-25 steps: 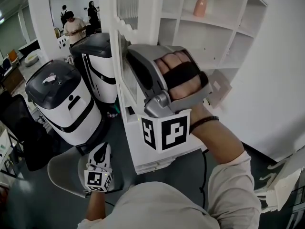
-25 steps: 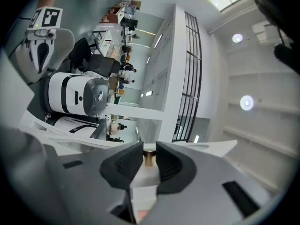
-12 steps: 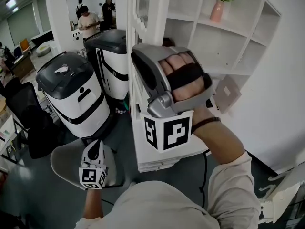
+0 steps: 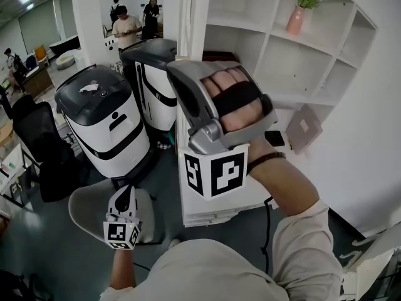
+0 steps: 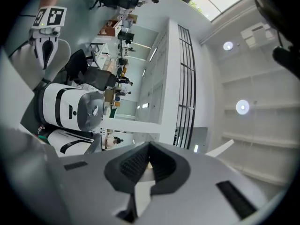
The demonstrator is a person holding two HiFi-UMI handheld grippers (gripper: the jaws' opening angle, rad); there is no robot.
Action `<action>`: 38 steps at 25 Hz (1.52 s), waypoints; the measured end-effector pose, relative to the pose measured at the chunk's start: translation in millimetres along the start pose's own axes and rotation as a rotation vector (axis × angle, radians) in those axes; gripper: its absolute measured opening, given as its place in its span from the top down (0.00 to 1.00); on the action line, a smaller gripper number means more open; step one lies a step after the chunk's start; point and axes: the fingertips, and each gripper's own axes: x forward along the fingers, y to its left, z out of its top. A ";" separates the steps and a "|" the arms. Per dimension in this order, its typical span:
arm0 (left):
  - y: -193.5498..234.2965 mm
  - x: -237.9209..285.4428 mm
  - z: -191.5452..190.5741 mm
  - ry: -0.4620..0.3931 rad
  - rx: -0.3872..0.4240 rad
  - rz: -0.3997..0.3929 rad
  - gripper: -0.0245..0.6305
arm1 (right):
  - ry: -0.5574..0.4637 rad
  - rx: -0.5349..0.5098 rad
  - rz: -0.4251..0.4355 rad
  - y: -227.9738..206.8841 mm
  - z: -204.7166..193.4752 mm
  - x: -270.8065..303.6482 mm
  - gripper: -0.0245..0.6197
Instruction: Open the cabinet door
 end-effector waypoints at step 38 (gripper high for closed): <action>-65.6 74.5 20.3 -0.036 0.029 -0.192 0.96 | 0.209 0.683 -0.123 0.0 -179.8 -148.8 0.96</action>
